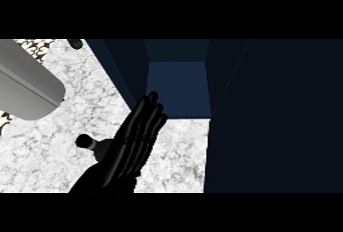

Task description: Pick up the wine, place it into the cabinet and close the cabinet

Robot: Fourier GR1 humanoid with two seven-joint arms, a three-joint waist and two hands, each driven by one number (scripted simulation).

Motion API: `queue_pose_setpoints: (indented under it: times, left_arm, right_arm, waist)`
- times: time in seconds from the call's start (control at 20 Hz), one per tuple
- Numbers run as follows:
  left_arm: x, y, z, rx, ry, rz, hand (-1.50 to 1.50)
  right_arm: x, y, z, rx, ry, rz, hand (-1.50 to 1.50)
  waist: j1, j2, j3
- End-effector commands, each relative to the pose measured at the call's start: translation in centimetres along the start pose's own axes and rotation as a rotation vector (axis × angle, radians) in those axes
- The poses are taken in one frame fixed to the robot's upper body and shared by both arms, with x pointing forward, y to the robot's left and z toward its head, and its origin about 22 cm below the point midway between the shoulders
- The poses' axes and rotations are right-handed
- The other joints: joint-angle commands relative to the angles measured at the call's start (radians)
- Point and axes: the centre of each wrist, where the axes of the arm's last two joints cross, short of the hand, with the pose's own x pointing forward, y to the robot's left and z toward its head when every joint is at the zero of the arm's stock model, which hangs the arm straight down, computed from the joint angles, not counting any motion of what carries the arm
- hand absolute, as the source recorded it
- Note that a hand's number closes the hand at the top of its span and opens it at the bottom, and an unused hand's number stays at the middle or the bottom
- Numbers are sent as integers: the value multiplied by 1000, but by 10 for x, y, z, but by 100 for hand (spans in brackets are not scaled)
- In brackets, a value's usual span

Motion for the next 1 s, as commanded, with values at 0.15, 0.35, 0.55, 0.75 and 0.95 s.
queue_pose_setpoints:
  times: [0.15,0.35,0.55,0.75,0.95]
  left_arm:
    - [21,-11,20,28,13,19,-150]
    - [21,-5,12,48,2,-7,-150]
    - [25,-12,20,96,-29,-29,-150]
    - [37,8,32,118,0,-35,-150]
    - [37,14,12,153,-1,-36,-150]
  right_arm:
    - [46,8,26,4,-59,-12,-150]
    - [60,13,30,4,-55,-10,-150]
    - [55,13,30,-7,-59,-2,-150]
    - [53,14,29,-14,-64,-7,-150]
    - [64,14,27,9,-66,6,-150]
  waist:
    - [2,-3,1]
    - [-1,2,-1]
    - [2,-1,0]
    - [4,-1,0]
    - [2,2,-1]
